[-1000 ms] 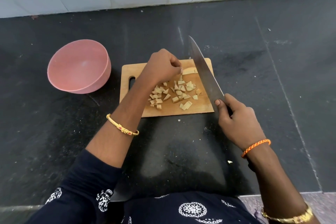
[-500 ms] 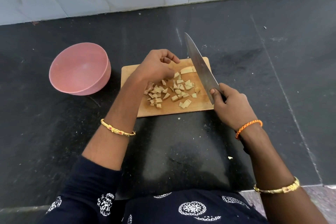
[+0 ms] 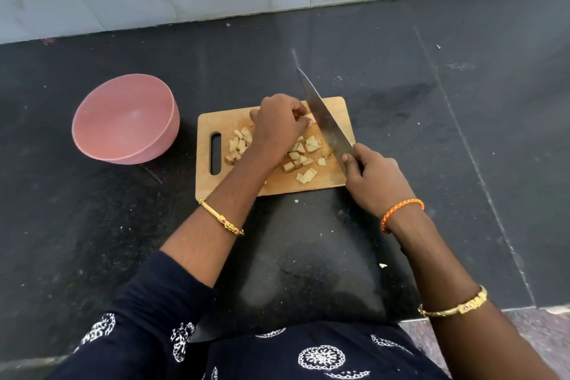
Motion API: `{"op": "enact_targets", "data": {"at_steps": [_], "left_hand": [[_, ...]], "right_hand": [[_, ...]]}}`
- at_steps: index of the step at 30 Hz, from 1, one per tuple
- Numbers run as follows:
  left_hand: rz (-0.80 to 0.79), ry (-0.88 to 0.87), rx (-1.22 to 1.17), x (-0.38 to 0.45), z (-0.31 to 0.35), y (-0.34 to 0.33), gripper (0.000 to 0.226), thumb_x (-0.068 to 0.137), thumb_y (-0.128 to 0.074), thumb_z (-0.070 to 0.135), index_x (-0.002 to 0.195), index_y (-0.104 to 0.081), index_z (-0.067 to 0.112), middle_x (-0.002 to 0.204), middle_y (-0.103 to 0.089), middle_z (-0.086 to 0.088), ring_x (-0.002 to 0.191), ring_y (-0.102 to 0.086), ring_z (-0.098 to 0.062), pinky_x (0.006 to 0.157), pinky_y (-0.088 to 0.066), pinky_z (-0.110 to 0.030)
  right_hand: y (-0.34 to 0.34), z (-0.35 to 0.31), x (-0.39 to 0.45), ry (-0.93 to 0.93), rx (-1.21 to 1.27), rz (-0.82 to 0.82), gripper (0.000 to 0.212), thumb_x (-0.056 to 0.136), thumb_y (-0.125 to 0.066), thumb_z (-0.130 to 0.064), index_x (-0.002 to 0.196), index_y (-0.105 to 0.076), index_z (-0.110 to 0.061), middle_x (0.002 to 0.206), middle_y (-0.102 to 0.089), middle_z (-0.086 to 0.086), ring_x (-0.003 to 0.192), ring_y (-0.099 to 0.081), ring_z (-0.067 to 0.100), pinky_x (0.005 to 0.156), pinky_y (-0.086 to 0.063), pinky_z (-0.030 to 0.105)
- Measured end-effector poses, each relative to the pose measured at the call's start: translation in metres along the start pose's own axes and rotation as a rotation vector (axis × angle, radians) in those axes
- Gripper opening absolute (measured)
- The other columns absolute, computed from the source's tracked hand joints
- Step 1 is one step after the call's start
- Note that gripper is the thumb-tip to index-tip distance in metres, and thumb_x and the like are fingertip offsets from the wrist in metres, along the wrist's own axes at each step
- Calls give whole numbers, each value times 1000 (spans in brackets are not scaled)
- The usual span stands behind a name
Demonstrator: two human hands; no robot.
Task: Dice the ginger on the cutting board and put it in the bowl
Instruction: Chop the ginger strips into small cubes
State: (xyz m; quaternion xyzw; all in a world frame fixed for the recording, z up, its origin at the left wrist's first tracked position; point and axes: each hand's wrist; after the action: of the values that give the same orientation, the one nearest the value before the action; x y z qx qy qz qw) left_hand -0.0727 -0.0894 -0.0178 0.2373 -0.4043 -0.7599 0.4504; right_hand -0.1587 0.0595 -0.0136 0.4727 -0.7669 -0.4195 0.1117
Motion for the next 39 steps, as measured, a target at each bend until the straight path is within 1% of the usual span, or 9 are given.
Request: {"op": "enact_targets", "data": {"at_steps": [3, 8, 14, 17, 20, 22, 27, 32, 39], "left_hand": [[14, 4, 16, 3, 0, -1, 21, 82, -69, 27, 101, -72, 20, 102, -71, 3, 104, -56, -17, 84, -25, -32], [37, -12, 1, 5, -2, -3, 19, 82, -69, 26, 99, -74, 19, 100, -72, 3, 102, -57, -17, 83, -23, -30], [166, -2, -128, 1, -6, -5, 13, 75, -76, 28, 86, -76, 22, 84, -74, 6, 85, -64, -12, 93, -41, -37], [196, 0, -150, -1, -6, -5, 11, 73, -78, 28, 82, -76, 22, 79, -73, 6, 81, -65, -12, 92, -44, -39], [161, -19, -120, -1, -7, -3, 9, 78, -73, 23, 86, -75, 20, 84, -73, 5, 87, -63, -13, 90, -34, -30], [140, -31, -57, -3, -6, -1, 10, 84, -67, 20, 91, -75, 21, 90, -73, 6, 92, -59, -11, 82, -24, -29], [176, -14, 6, -7, -12, 6, 11, 82, -69, 29, 90, -74, 24, 91, -72, 8, 92, -58, -11, 81, -22, -29], [153, -6, 9, -8, -10, 7, 12, 84, -67, 26, 94, -73, 22, 93, -72, 5, 94, -58, -13, 82, -23, -31], [182, 28, -40, -8, -9, 5, 9, 83, -68, 22, 89, -74, 22, 87, -72, 5, 92, -59, -14, 80, -24, -30]], "right_hand": [[2, -5, 5, 2, -24, -10, 21, 97, -39, -29, 85, -49, -16, 71, -55, 10, 72, -55, 32, 62, -41, 32], [4, -14, 8, -16, -137, -66, 20, 98, -35, -29, 95, -48, -14, 75, -53, 11, 72, -55, 32, 64, -46, 36], [6, -27, 7, -135, -306, -239, 15, 98, -38, -22, 112, -41, -17, 79, -44, 9, 75, -52, 28, 66, -44, 34], [12, -27, -4, -154, -341, -259, 12, 98, -39, -19, 109, -39, -16, 73, -41, 7, 70, -51, 26, 65, -45, 35], [22, -18, -23, -159, -354, -277, 3, 98, -38, -20, 97, -37, -19, 71, -41, 6, 62, -46, 23, 65, -43, 33], [31, -9, -37, -152, -340, -287, 9, 99, -35, -26, 94, -39, -20, 73, -45, 6, 69, -48, 27, 67, -41, 32], [41, -10, -42, -114, -233, -201, 21, 98, -35, -30, 89, -48, -17, 75, -55, 10, 70, -55, 28, 64, -42, 31], [19, -18, -13, -47, -176, -85, 20, 98, -36, -30, 84, -45, -18, 76, -53, 11, 73, -54, 33, 65, -41, 32], [1, -26, -1, -26, -232, -44, 17, 99, -33, -31, 87, -39, -19, 79, -51, 11, 71, -48, 32, 65, -39, 32]]}}
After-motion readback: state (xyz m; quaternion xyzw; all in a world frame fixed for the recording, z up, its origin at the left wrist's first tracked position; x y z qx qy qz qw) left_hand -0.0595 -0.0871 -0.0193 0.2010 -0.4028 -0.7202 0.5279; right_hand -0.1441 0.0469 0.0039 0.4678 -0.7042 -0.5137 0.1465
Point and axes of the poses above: each hand's wrist, its own x-axis towards the middle knuckle, its own y-axis out of the back of the hand, z = x × y
